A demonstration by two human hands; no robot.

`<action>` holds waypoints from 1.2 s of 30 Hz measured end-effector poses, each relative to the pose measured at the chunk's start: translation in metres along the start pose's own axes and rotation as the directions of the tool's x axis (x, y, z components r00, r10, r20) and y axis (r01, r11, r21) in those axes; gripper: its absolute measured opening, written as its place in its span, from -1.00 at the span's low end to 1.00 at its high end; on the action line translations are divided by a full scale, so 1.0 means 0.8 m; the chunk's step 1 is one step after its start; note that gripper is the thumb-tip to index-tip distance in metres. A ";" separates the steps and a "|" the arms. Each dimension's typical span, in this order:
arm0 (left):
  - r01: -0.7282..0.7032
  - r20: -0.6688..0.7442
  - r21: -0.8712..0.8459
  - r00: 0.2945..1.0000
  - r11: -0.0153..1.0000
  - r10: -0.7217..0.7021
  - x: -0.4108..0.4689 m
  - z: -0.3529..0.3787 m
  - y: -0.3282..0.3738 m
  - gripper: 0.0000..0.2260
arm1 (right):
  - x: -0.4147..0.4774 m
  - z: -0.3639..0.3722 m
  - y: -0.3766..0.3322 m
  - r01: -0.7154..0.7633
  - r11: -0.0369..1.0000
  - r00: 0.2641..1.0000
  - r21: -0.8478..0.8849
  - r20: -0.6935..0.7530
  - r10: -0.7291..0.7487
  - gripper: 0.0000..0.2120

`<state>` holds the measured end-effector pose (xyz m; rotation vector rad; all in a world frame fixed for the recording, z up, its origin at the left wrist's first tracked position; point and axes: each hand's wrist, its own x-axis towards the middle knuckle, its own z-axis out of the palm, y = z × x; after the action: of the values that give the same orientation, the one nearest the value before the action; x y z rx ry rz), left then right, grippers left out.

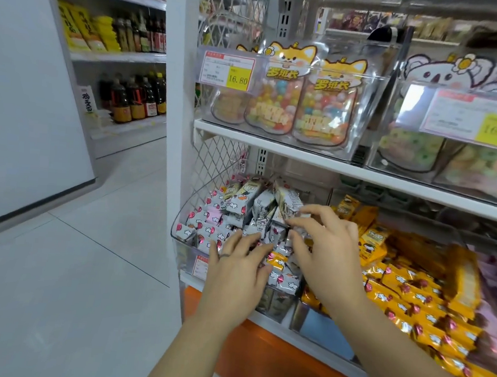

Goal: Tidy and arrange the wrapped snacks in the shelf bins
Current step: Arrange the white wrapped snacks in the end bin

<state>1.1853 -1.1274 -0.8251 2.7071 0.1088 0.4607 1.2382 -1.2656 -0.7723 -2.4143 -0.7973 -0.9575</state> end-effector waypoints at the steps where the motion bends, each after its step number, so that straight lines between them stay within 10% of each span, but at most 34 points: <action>1: -0.002 0.001 0.001 1.000 1.000 0.002 0.000 0.000 0.001 -0.65 | -0.003 0.000 -0.001 0.009 1.000 1.000 -0.008 0.015 -0.009 -0.87; 13: -0.008 -0.019 0.007 1.000 1.000 0.008 -0.003 0.006 -0.001 -0.34 | -0.004 0.025 -0.014 0.146 0.870 0.881 -0.472 0.461 0.102 -0.91; 25: 0.023 0.013 0.046 1.000 0.999 -0.024 -0.006 0.004 0.002 -0.60 | -0.008 0.017 -0.011 -0.110 0.994 0.975 0.014 0.198 0.105 -0.86; 36: 0.081 -0.050 0.000 0.995 0.997 -0.081 -0.005 -0.005 0.021 -0.57 | -0.026 -0.034 -0.013 -0.222 0.853 0.973 0.472 0.052 0.224 -0.91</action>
<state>1.1806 -1.1419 -0.8166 2.6827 0.2319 0.5048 1.2058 -1.2802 -0.7676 -2.0139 -0.6399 -0.5895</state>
